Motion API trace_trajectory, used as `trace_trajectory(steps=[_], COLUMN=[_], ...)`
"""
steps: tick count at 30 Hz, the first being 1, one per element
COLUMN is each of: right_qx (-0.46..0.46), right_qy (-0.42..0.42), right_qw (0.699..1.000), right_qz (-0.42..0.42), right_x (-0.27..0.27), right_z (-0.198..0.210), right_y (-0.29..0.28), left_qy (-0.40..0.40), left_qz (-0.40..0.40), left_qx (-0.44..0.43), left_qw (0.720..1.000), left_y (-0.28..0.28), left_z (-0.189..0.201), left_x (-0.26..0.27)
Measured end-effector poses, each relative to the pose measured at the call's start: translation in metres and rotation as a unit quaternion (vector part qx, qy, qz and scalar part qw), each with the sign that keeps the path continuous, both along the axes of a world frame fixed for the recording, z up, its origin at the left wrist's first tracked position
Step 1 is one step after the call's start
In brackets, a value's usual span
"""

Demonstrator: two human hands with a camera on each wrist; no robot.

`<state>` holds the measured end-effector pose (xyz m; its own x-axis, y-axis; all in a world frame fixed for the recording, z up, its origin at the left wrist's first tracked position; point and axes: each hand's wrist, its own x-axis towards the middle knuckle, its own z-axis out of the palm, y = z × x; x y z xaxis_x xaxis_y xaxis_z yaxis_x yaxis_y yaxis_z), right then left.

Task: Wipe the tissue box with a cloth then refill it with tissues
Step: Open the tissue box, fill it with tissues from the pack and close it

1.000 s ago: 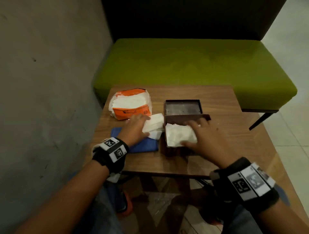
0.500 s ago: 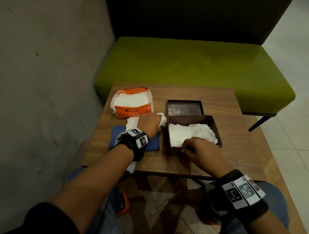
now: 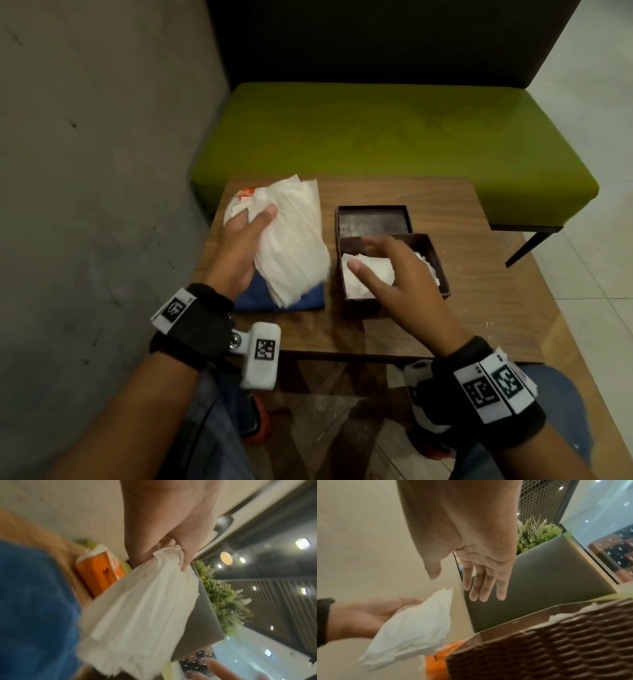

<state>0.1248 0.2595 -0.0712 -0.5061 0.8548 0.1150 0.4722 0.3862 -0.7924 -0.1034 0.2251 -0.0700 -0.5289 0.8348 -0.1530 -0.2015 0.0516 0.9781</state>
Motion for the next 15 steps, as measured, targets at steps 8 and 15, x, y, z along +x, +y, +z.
trace_trajectory(steps=[8, 15], right_qx=[-0.440, -0.342], right_qy=[0.232, 0.156], right_qw=[0.867, 0.926], right_qz=[0.018, -0.012], right_x=[-0.021, -0.029], right_z=[0.013, -0.005], right_y=[-0.017, -0.032], left_qy=[-0.198, 0.021], left_qz=[-0.149, -0.044], left_qx=[-0.047, -0.142], left_qw=[0.968, 0.989], left_y=[-0.028, -0.024], left_z=[0.009, -0.002], left_x=[0.066, 0.101])
